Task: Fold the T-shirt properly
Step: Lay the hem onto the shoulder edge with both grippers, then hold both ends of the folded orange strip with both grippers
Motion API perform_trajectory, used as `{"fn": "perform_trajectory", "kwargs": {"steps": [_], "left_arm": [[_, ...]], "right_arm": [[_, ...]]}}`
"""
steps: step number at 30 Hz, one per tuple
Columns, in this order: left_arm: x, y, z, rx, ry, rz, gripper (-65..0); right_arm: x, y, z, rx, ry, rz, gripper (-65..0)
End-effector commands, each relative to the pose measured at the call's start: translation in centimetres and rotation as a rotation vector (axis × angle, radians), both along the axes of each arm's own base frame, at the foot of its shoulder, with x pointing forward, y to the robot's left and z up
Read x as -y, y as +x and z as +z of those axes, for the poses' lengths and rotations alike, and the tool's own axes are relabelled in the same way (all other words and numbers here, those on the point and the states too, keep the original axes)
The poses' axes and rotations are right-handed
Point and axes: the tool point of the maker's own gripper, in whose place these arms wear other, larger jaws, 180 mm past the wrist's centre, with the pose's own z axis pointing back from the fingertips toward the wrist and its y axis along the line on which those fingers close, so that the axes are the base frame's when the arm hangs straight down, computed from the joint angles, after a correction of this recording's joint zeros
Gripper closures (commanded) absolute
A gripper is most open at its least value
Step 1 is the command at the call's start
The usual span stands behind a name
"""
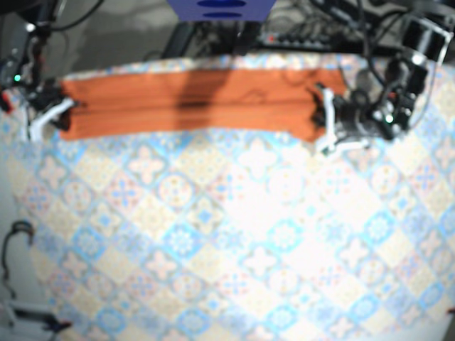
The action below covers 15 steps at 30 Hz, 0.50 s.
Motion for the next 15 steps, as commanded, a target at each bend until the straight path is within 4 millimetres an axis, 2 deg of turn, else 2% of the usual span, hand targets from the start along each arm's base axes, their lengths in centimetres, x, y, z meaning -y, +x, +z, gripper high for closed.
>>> {"fn": "perform_trajectory", "kwargs": {"steps": [1,9,15], "left_arm": [[-0.5,0.7,0.7,0.028,0.017,-0.009,0.0],[-0.6,0.2,0.3,0.015,0.022,-0.008,0.0],[-1.0,0.2,0.1,0.020,0.046,-0.013,0.0]], "right_arm": [[0.9,0.8,1.2,0.040,-0.017,-0.005,0.0],[0.9,0.8,1.1,0.040,-0.015,-0.006,-0.2],[0.0,0.0,-0.3,-0.010,-0.052,0.019,-0.3]]}}
